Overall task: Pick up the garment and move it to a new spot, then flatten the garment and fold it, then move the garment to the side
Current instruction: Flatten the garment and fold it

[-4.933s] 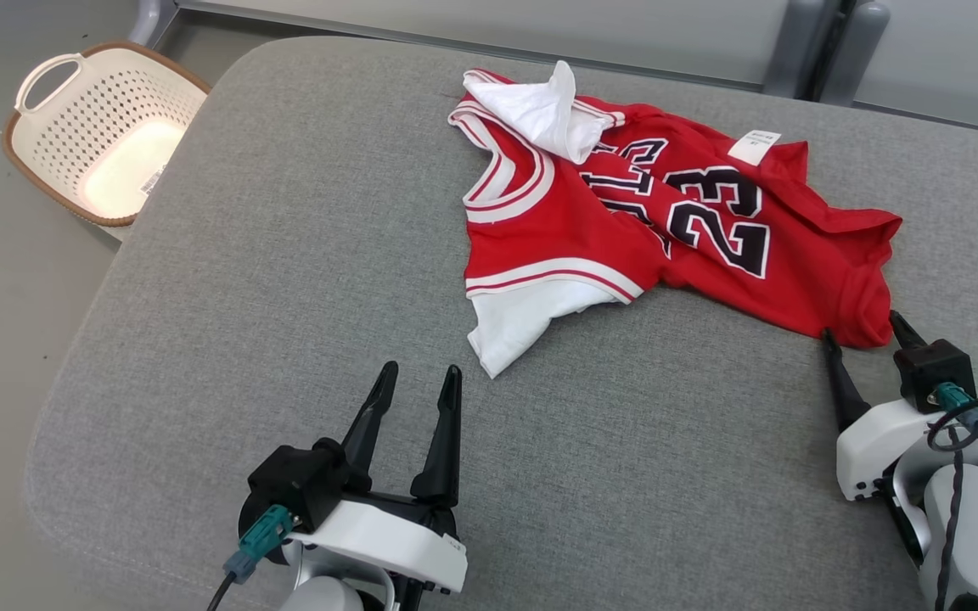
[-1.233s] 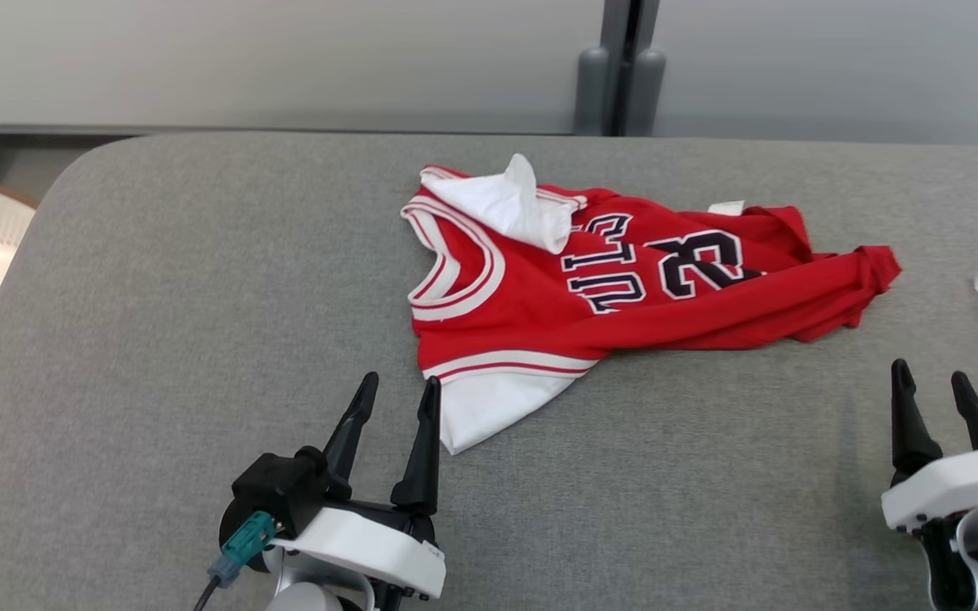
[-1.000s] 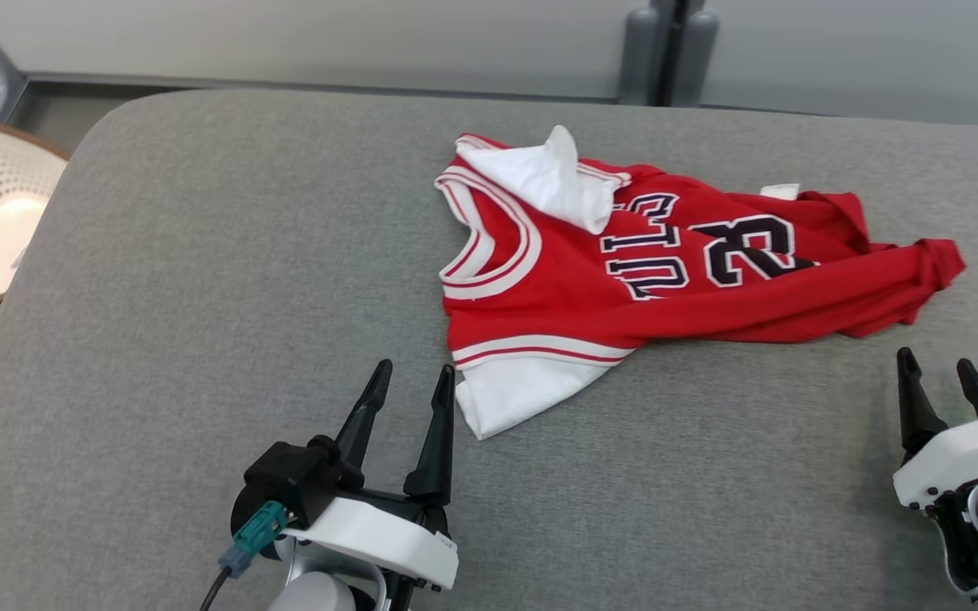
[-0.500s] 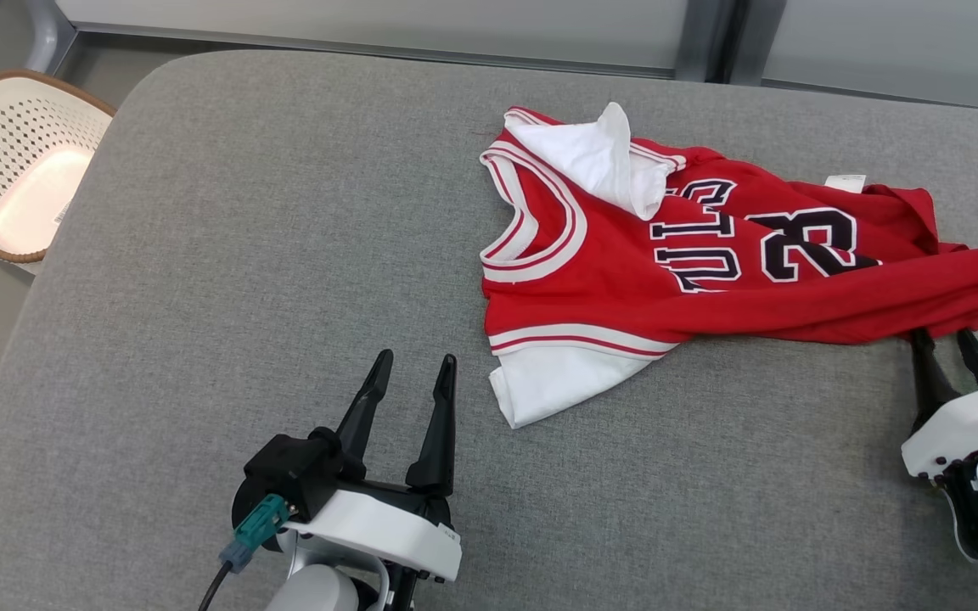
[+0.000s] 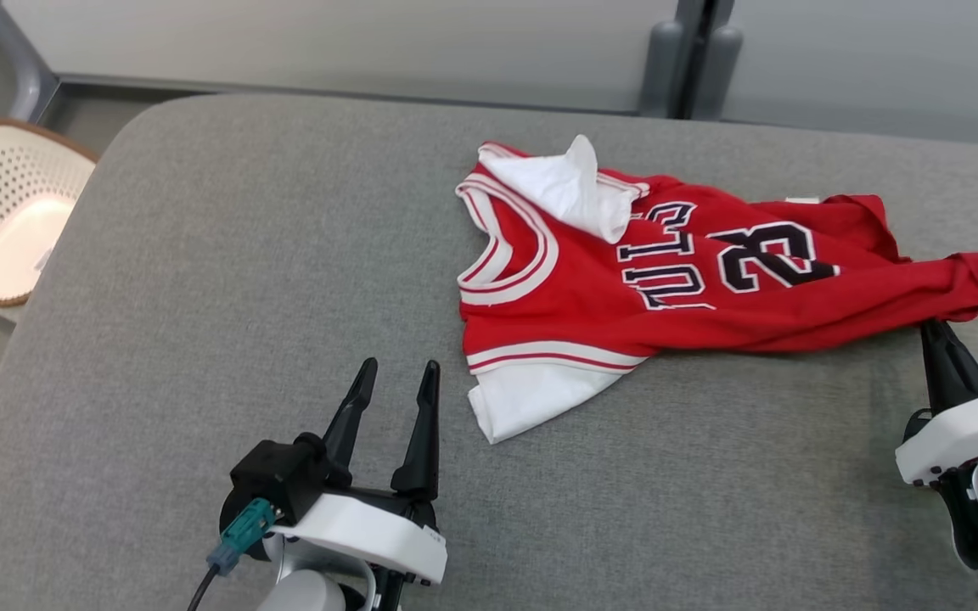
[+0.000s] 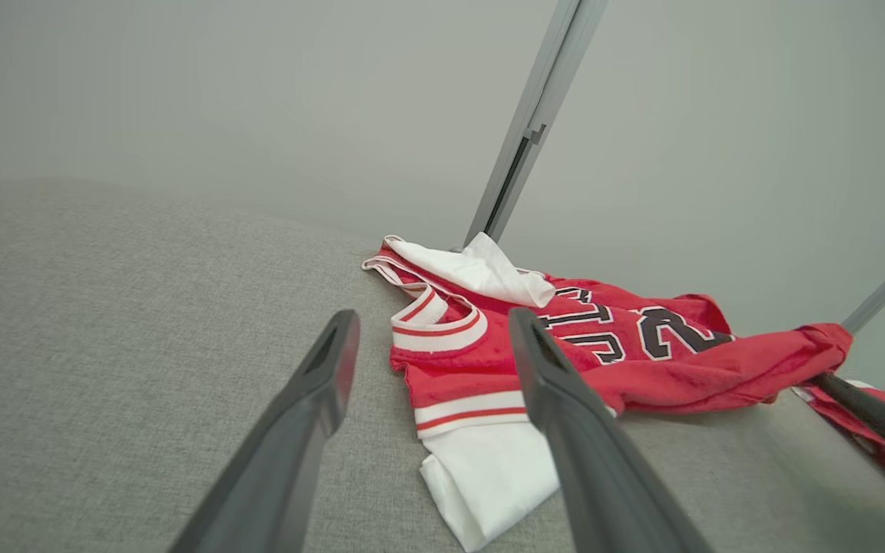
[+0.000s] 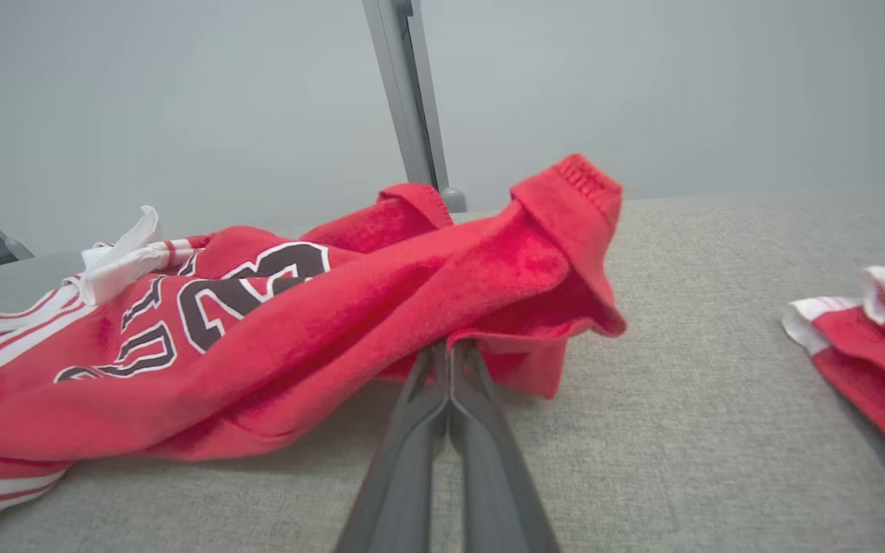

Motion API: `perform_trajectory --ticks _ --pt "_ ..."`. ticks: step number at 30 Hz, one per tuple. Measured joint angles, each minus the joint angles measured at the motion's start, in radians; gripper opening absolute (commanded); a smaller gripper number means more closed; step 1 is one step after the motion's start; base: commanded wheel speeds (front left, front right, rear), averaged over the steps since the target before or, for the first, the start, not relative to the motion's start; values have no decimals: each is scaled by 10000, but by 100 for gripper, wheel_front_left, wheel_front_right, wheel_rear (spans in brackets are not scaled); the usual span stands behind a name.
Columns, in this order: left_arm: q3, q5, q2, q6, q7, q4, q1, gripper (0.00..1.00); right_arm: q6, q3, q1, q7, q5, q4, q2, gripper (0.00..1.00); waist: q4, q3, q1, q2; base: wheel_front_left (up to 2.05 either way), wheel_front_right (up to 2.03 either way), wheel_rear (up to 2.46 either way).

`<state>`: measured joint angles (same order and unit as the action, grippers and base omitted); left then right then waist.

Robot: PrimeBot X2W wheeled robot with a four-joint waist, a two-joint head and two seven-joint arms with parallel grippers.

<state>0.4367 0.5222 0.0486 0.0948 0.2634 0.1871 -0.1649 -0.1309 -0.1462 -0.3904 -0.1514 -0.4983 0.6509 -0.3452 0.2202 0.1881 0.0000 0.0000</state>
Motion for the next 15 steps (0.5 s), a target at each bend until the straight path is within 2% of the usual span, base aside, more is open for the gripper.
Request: perform_trajectory --ticks 5,10,15 --pt "-178 19 -2 -159 0 90 355 100 0 -150 614 314 115 -1145 -150 0 -359 -551 0 0 0 0 0" --pt "-401 19 -2 -288 0 148 644 100 0 -194 1324 1204 378 -2821 -420 0 -802 -1034 0 0 0 0 0" --pt "-514 19 -2 -360 0 148 810 100 0 458 2188 2044 474 -4658 -548 0 -1159 -1375 0 1 0 0 0"
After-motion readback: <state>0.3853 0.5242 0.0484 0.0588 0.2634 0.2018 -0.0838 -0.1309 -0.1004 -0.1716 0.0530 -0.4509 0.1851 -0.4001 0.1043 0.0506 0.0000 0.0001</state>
